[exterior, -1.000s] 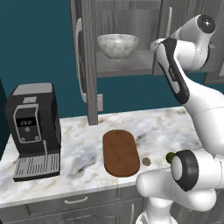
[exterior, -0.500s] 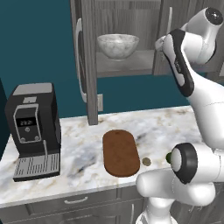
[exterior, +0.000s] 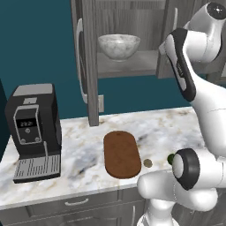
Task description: Open the cabinet. Place the bowl and condiment on the counter. Then place the lime and garlic on the cutting board.
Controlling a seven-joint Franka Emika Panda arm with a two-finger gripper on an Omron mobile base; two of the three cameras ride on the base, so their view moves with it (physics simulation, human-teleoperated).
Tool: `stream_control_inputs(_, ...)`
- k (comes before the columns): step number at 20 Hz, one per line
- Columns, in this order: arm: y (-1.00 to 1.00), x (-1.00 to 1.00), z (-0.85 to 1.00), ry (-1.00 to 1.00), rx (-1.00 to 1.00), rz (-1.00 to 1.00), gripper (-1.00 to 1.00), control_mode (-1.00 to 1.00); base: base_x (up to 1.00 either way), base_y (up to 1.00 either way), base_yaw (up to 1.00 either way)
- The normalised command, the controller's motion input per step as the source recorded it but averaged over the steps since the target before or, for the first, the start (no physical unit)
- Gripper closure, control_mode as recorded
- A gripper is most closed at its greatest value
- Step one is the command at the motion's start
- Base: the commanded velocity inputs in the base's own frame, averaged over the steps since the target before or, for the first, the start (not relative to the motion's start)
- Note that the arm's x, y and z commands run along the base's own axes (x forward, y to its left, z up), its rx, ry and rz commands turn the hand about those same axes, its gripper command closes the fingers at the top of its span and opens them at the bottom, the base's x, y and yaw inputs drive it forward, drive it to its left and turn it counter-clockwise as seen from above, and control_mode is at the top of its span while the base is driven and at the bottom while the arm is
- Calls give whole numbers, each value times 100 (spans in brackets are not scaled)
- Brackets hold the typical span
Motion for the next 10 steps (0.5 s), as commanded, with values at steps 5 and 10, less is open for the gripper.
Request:
stream_control_inputs(5,-31,-25,-100,-61,-41,0,100,-100,0,0,0)
stream_control_inputs(10,-56,4,-100,-46,-18,0,100,-100,0,0,0)
